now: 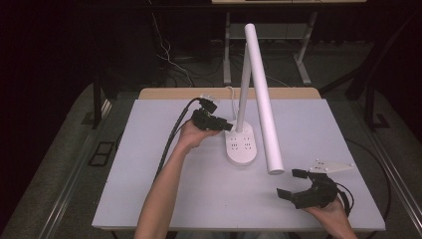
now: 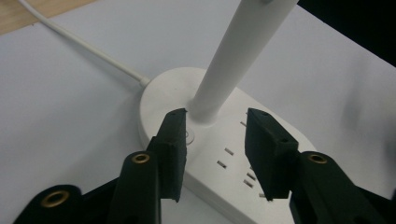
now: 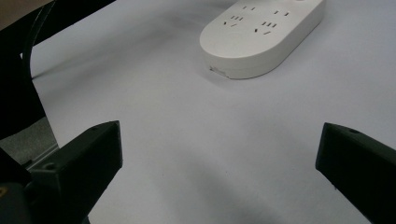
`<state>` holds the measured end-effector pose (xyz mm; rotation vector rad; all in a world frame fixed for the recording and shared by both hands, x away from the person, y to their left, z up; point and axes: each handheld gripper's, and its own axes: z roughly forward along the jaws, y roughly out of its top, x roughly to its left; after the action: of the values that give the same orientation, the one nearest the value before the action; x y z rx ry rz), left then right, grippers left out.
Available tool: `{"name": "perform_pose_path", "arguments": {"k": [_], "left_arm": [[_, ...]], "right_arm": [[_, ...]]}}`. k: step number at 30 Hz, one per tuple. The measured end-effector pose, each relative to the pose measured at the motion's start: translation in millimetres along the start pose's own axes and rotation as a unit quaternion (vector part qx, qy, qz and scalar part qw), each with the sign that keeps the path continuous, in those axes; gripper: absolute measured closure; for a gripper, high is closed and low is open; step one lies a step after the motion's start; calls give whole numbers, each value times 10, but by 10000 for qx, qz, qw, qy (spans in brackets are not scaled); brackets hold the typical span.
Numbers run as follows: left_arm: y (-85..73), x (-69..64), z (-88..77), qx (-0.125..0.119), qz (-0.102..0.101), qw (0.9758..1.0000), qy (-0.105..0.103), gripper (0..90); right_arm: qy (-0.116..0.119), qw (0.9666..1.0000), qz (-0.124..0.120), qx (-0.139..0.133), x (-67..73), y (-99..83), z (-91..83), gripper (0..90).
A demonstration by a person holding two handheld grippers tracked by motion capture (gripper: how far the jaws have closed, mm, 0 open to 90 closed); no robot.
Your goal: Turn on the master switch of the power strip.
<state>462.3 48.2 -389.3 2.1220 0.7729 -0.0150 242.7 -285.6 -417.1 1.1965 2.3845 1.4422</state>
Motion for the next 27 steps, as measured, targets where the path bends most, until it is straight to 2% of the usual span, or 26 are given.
{"name": "perform_pose_path", "arguments": {"k": [6,8,9,12,19,20,22,24,27], "left_arm": [[-10,3,68,21,-73,10000,3,645],[-15,-3,97,-16,-148,9999,60,671],[-15,10,104,18,-81,9999,95,684],[-23,-1,148,-63,-267,9995,143,737],[-38,48,228,-95,-347,9992,148,837],[-42,48,243,-132,-433,9989,155,855],[-50,77,260,-101,-479,9987,127,890],[-55,67,297,-260,-739,9968,149,895],[-66,79,319,-236,-761,9966,187,896]], "right_arm": [[3,10000,-11,5,1,-4,6,1],[4,10000,-11,8,0,-3,7,1],[4,10000,-13,10,-1,-4,8,1],[6,10000,-17,7,-2,-5,8,1],[21,10000,16,-1,-5,-5,6,1],[17,10000,21,-4,-4,-5,6,1],[26,10000,22,-5,-5,-6,6,1],[49,10000,16,-13,-6,-5,4,1],[52,10000,8,-6,-7,-6,4,1]]}}
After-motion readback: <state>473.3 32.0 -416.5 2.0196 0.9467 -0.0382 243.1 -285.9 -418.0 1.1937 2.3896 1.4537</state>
